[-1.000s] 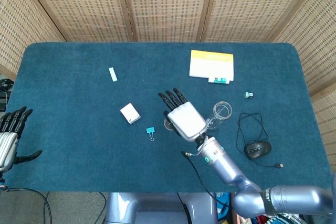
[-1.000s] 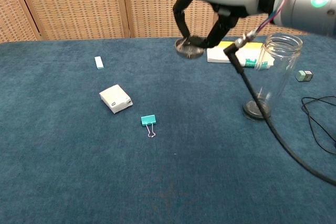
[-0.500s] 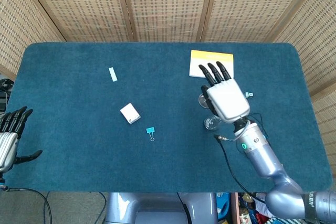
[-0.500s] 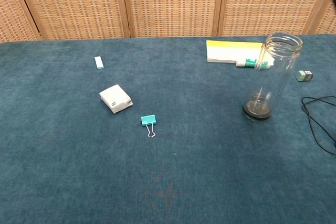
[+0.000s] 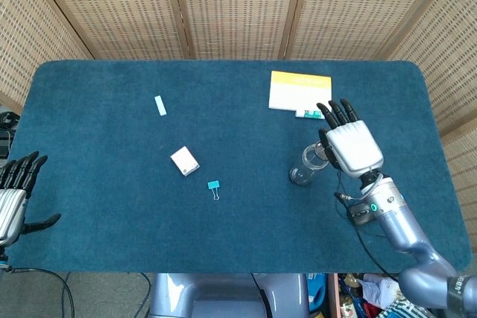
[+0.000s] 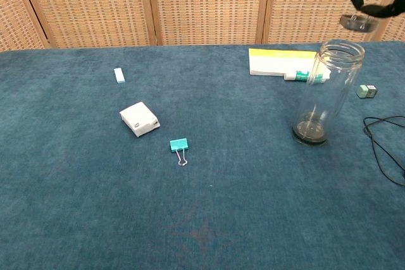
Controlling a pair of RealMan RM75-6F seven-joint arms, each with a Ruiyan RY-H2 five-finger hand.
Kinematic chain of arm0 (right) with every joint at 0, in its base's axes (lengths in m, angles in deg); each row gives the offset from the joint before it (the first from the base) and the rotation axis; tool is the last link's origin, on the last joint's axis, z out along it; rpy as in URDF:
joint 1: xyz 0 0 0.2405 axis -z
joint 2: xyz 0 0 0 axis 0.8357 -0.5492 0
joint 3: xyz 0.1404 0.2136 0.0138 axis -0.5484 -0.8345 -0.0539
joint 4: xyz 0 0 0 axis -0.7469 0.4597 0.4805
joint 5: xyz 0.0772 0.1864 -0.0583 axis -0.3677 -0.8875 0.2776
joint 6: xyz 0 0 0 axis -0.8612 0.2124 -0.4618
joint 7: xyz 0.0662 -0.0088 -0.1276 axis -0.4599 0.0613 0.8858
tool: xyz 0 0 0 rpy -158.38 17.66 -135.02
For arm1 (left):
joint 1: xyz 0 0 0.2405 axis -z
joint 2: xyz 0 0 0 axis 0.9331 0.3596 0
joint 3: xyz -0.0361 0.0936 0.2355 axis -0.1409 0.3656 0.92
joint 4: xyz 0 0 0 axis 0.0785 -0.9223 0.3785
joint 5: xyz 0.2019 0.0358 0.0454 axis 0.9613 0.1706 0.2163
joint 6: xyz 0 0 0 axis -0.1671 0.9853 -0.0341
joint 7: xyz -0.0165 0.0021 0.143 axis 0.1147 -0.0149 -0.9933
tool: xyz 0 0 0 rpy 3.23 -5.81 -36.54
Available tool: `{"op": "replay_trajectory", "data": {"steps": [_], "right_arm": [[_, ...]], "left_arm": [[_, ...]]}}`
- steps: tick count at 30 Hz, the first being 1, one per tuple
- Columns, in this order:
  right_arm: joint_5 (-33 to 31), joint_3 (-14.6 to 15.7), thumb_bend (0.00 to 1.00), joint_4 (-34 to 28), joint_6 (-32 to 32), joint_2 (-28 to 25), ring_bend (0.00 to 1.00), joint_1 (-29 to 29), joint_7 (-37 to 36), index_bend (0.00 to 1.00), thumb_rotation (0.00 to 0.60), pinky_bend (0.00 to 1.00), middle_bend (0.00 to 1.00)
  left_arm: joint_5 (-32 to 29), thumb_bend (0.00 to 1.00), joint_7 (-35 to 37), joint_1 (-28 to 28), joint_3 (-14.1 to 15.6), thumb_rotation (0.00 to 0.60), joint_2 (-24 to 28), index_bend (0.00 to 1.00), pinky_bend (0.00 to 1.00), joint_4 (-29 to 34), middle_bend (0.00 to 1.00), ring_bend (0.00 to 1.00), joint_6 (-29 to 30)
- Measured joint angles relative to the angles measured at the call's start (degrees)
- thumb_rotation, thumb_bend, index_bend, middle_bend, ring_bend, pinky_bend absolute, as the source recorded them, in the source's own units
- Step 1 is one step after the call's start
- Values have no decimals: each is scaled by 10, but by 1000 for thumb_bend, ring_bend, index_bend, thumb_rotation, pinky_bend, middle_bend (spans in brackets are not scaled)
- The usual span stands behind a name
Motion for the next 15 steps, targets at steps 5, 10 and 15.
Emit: {"op": "replay_trajectory", "data": {"steps": [5, 10, 15], "right_arm": [[6, 7, 610, 17, 1, 29, 0, -1, -7, 710, 600, 31, 143], [4, 9, 610, 24, 3, 43, 0, -5, -5, 710, 600, 54, 143], [-2, 8, 611, 26, 5, 50, 0, -7, -4, 710, 600, 57, 143]], "left_arm": [[-2, 104, -2, 1, 0, 600, -2, 0, 0, -1, 0, 0, -1], [0, 105, -2, 0, 1, 600, -2, 0, 0, 0, 0, 0, 0], [-2, 104, 1, 0, 0, 600, -1, 0, 0, 0, 0, 0, 0]]}}
